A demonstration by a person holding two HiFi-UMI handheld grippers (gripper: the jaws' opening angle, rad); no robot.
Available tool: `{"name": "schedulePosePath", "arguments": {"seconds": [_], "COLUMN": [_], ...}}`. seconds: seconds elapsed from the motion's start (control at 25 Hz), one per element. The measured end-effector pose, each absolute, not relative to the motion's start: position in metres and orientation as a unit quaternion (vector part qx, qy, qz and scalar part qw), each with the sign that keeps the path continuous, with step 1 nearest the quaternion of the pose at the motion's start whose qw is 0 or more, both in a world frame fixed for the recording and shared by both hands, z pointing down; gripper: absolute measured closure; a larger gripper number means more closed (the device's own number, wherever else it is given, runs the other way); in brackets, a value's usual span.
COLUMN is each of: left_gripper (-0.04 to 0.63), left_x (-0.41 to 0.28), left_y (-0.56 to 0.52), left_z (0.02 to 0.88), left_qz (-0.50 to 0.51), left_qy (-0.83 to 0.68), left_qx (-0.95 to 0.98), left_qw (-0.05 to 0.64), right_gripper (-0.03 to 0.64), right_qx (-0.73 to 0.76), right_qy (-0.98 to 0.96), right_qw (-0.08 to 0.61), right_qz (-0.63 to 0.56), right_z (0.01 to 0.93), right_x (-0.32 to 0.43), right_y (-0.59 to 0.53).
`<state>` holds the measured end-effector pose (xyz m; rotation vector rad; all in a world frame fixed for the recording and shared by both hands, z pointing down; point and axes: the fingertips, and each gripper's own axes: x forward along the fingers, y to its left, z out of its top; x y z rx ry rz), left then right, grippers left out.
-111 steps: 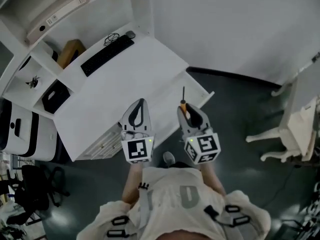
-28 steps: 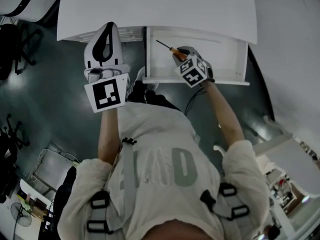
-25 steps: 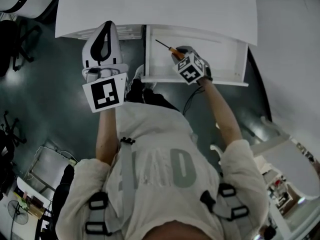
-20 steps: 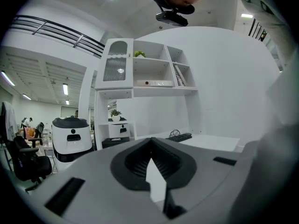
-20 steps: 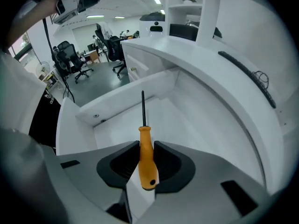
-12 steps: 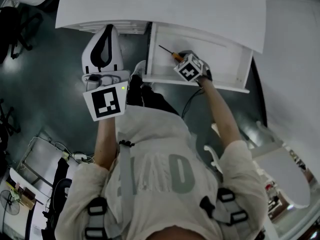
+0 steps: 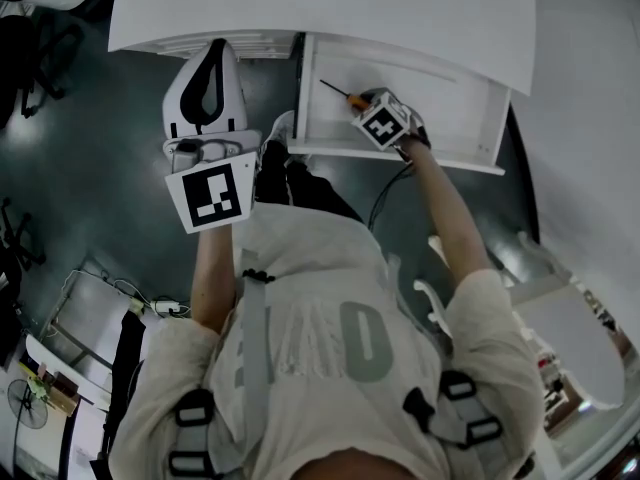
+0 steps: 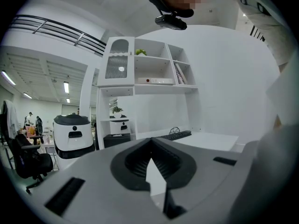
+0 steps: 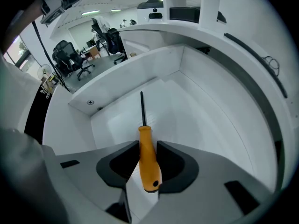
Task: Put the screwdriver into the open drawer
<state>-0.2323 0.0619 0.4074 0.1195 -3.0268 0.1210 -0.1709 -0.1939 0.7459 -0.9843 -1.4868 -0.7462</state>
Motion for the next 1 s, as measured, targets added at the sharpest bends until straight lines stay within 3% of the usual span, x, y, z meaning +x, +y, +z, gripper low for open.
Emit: {"name": "schedulePosePath", "arguments": {"seconds": [0.32, 1.0], "left_gripper": [0.591, 0.591], "left_x": [-0.234, -0.226], "left_y": [0.060, 0.056], "left_z": [0.408, 0.411], "left_qz": [0.044, 0.041], "left_qy": [-0.996, -0.996], "left_qx": [0.052, 0.057], "left_qw": [0.054, 0.053], "right_gripper": [0.454, 0.430], "right_qx": [-0.435, -0.423], "right_qy": [-0.616, -0.620], "right_qw": [0.572, 0.569], "right_qz": [-0.324, -0.337], "right_z": [0.746, 0.743], "right_x": [-0.160, -0.165], "right_y": [-0.189, -0.196]}}
